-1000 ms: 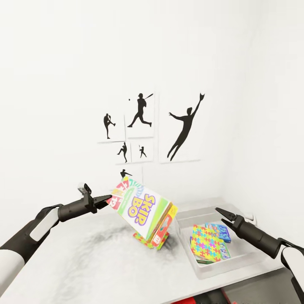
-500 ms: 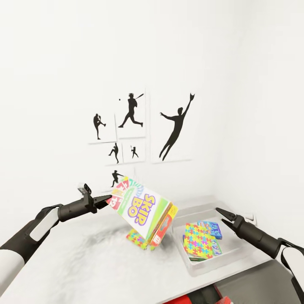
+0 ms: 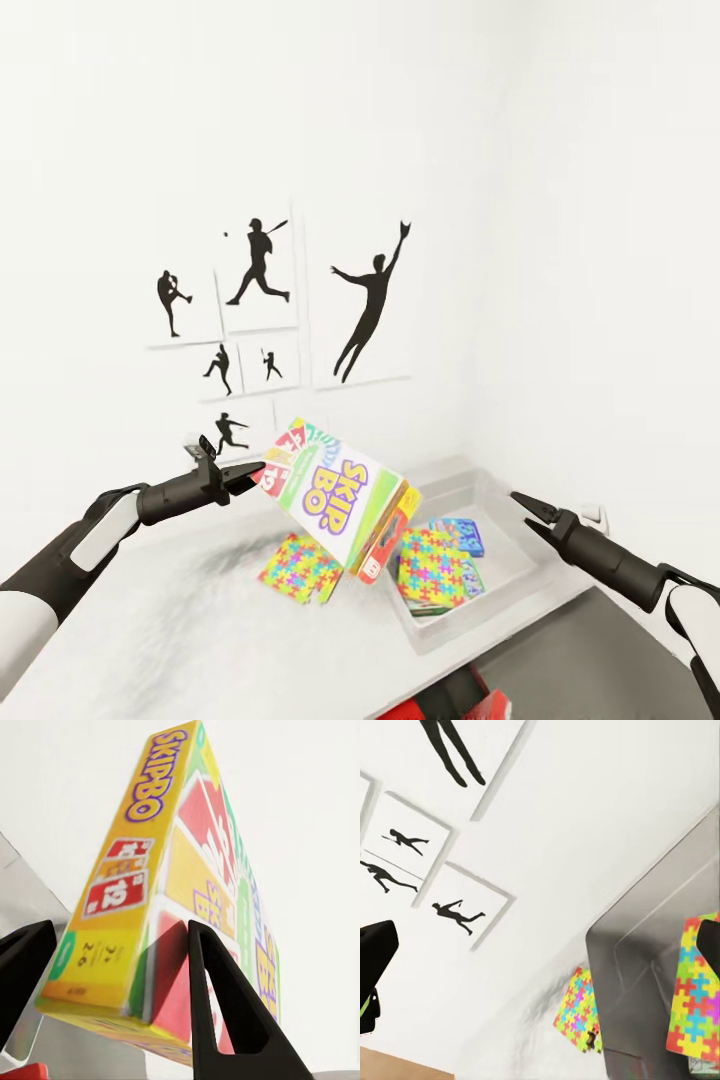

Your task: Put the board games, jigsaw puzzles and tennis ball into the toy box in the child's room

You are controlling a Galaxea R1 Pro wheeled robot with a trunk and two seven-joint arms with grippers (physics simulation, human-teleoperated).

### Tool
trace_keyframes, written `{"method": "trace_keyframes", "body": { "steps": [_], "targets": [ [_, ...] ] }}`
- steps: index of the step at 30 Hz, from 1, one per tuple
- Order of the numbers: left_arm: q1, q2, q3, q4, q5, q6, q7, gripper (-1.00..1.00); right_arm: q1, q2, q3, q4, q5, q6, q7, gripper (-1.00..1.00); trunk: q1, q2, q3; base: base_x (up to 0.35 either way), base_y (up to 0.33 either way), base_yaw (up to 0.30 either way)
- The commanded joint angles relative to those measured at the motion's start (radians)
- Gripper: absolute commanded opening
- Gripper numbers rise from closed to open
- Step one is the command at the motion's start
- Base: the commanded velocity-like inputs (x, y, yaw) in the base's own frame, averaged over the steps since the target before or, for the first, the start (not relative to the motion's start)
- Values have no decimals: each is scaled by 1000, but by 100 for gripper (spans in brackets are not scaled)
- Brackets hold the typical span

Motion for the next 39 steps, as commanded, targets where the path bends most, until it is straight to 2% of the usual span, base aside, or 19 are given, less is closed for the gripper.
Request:
{"method": "trace_keyframes", "body": {
  "steps": [1, 14, 26, 39],
  "targets": [
    [-1, 1, -3, 0, 9, 7, -1, -100, -1, 1, -1, 0, 2, 5, 4, 100, 0, -1, 0, 1, 0, -279],
    [-1, 1, -3, 0, 9, 7, -1, -100, -1, 1, 0, -2, 4, 4, 4, 100, 0, -1, 0, 0, 0, -258],
    [-1, 1, -3, 0, 9, 7, -1, -100, -1, 1, 3, -8, 3, 4, 4, 100, 0, -1, 0, -61, 16, -21],
    [-1, 1, -2, 1, 9, 7, 0, -100, -1, 1, 5, -7, 3, 4, 4, 100, 0, -1, 0, 35, 1, 0]
  ]
}}
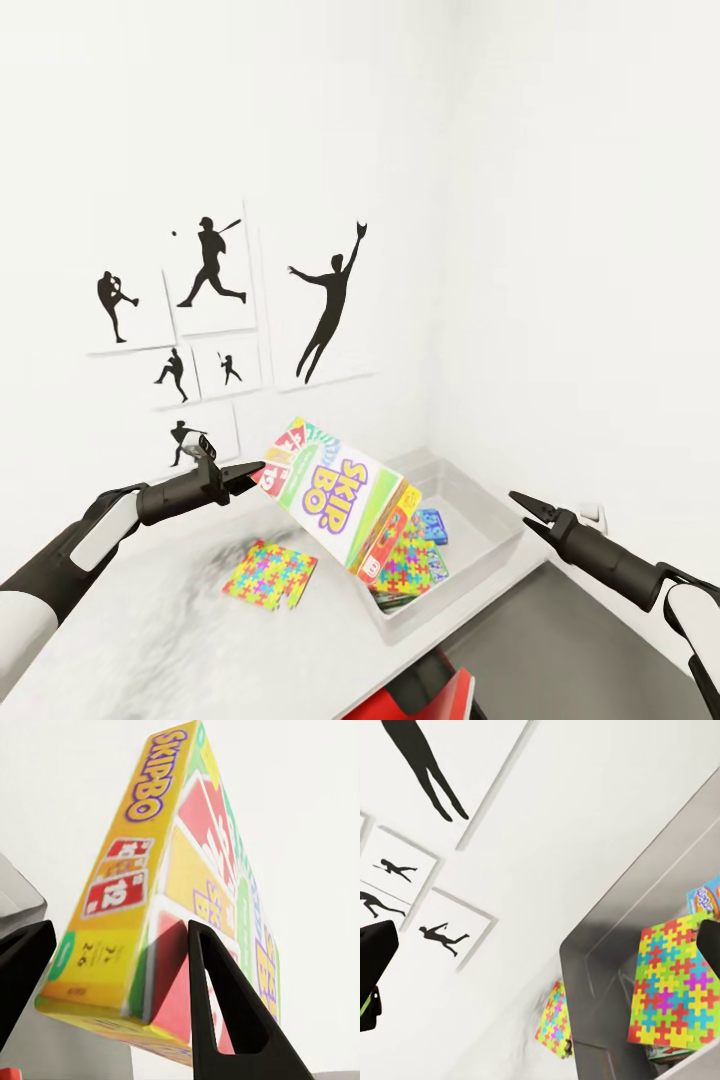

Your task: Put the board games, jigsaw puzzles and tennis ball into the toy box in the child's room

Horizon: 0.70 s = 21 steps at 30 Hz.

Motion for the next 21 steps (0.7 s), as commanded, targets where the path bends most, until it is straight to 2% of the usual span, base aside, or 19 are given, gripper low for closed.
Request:
{"method": "trace_keyframes", "body": {
  "steps": [1, 21],
  "targets": [
    [-1, 1, -4, 1, 7, 5, -1, -100, -1, 0, -1, 0, 2, 5, 4, 100, 0, -1, 0, 40, 0, 0],
    [-1, 0, -3, 22, 8, 5, 0, -100, 0, -1, -7, -3, 2, 5, 5, 100, 0, -1, 0, 4, 0, 0]
  ]
}}
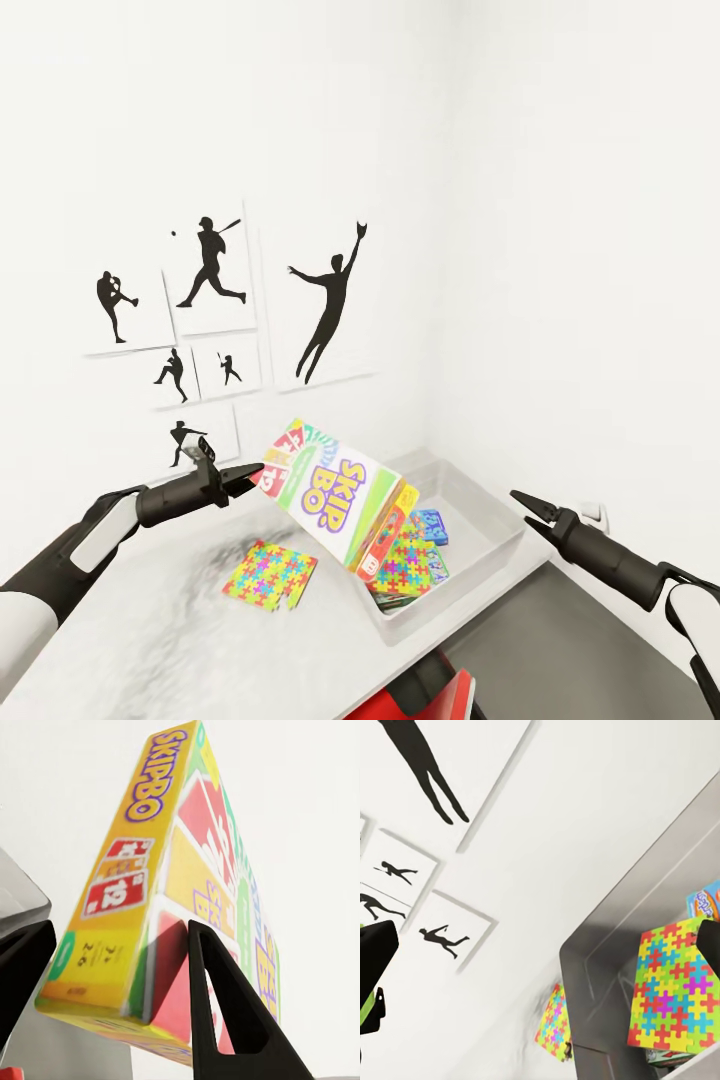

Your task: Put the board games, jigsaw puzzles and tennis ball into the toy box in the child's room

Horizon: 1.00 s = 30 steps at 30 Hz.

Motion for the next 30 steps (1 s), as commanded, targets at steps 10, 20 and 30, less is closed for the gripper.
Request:
{"method": "trace_keyframes", "body": {
  "steps": [10, 20, 30],
  "targets": [
    [-1, -4, -5, 1, 5, 5, 8, -100, 0, 0, -4, -2, 2, 6, 5, 100, -7, 13, 6, 0, 0, 0],
    [-1, -11, -1, 1, 1, 8, 16, -100, 1, -2, -5, -19, 2, 6, 5, 100, -7, 13, 6, 0, 0, 0],
    [-17, -99, 41, 1, 3, 4, 164, -100, 10, -4, -53, -108, 4, 5, 136, 100, -7, 13, 6, 0, 0, 0]
  ]
}}
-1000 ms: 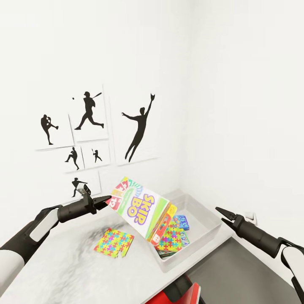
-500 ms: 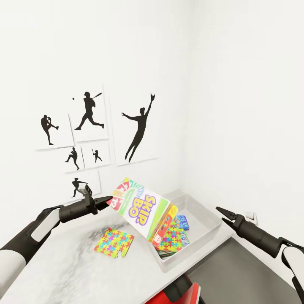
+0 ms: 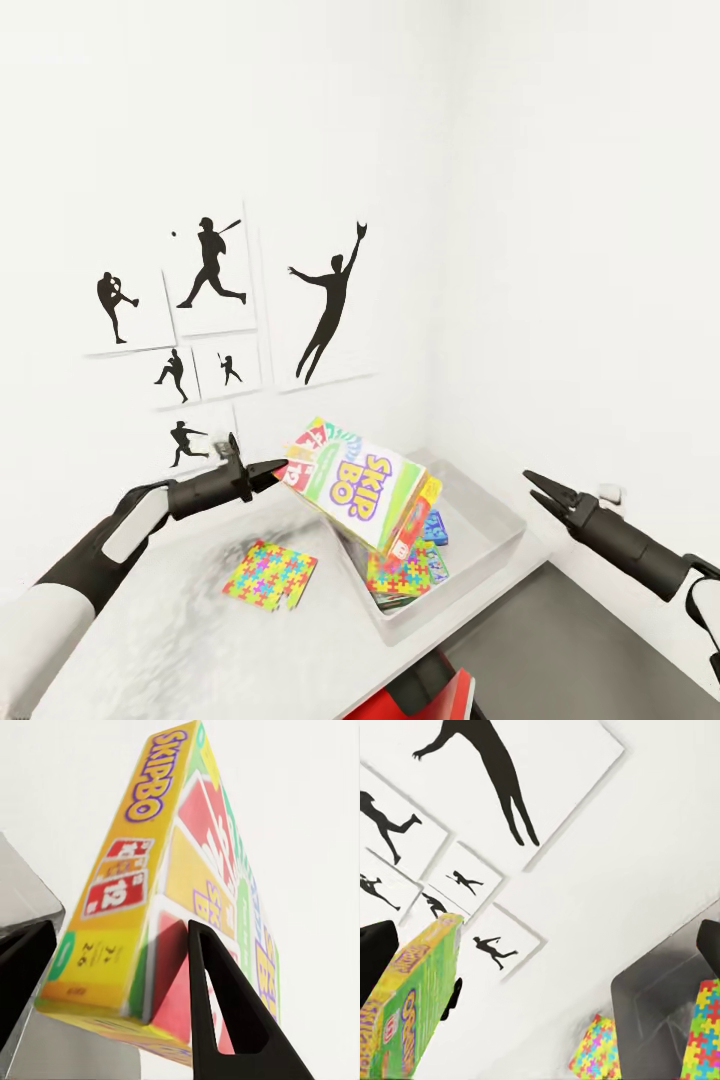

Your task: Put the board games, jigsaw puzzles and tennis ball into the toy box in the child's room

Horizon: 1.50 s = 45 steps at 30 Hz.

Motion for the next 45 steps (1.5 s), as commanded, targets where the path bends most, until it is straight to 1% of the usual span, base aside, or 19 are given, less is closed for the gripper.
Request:
{"method": "trace_keyframes", "body": {
  "steps": [1, 2, 3, 4, 5, 6, 8, 9, 11, 12, 15, 16, 19, 22, 26, 30, 37, 42, 45],
  "targets": [
    [-1, -23, 25, 1, 9, -1, 45, -100, -1, 0, -11, -1, 1, 6, 27, 100, 0, -1, 0, 0, 0, 0],
    [-2, -48, 55, 1, 9, -11, 90, -100, -1, 0, -23, -1, 1, 6, 47, 100, 0, -1, 0, 0, 0, 0],
    [-2, -88, 91, 1, 8, -26, 152, -100, 0, 0, -45, -2, 1, 7, 66, 100, 0, -1, 0, 0, 0, 0],
    [-2, -114, 105, 1, 7, -34, 188, -100, 2, 0, -58, -2, 1, 8, 74, 100, 0, -1, 0, 0, 0, 0],
    [-2, -127, 111, 1, 6, -37, 205, -100, 4, 0, -63, -2, 1, 8, 77, 100, 0, -1, 0, 0, 0, 0],
    [-3, -151, 118, 1, 6, -48, 236, -100, 8, 0, -71, -2, 0, 9, 81, 100, 0, -1, 0, 0, 0, 0],
    [-3, -193, 123, 1, 5, -87, 290, -100, 15, 1, -78, -3, -3, 11, 86, 100, 0, -1, 0, 0, 0, 0],
    [-2, -202, 124, 1, 5, -102, 301, -100, 16, 1, -79, -3, -4, 11, 86, 100, 0, -1, 0, 0, 0, 0],
    [-2, -244, 123, 3, 5, -163, 345, -100, 19, 1, -83, -3, -6, 13, 87, 100, 0, -1, 0, 0, 0, 0],
    [-2, -255, 123, 6, 5, -177, 355, -100, 19, 1, -84, -3, -7, 14, 87, 100, 0, -1, 0, 0, 0, 0],
    [-1, -322, 122, 43, 3, -232, 422, -100, 21, 0, -104, -3, -9, 26, 87, 100, 0, -1, 0, 0, 0, 0],
    [-1, -333, 122, 52, 3, -240, 433, -100, 21, 0, -108, -3, -9, 31, 87, 100, 0, -1, 0, 0, 0, 0],
    [0, -390, 121, 98, 3, -311, 481, -100, 22, 0, -127, -3, -9, 81, 87, 100, 0, -1, 0, 0, 0, 0],
    [2, -429, 109, 125, 3, -386, 503, -100, 25, 1, -148, 0, -5, 114, 86, 100, 0, -1, 0, 0, 0, 0],
    [7, -454, 73, 157, 5, -459, 519, -100, 53, 3, -167, -1, -3, 123, 86, 100, 0, -1, 0, 0, 0, 0],
    [10, -473, 50, 183, 7, -488, 530, -100, 69, 4, -173, -1, 0, 121, 84, 100, 0, -1, 0, 0, 0, 0],
    [11, -492, 45, 218, 10, -499, 534, -100, 76, 10, -182, 0, 1, 120, 84, 100, 0, -1, 0, 0, 0, 0],
    [16, -493, 46, 225, 14, -504, 533, -100, 91, 10, -210, -2, 1, 126, 85, 100, 0, -1, 0, 0, 0, 0],
    [43, -492, 55, 227, 15, -505, 532, -100, 93, 10, -235, 0, 1, 131, 86, 100, 0, -1, 0, 0, 0, 0]
  ]
}}
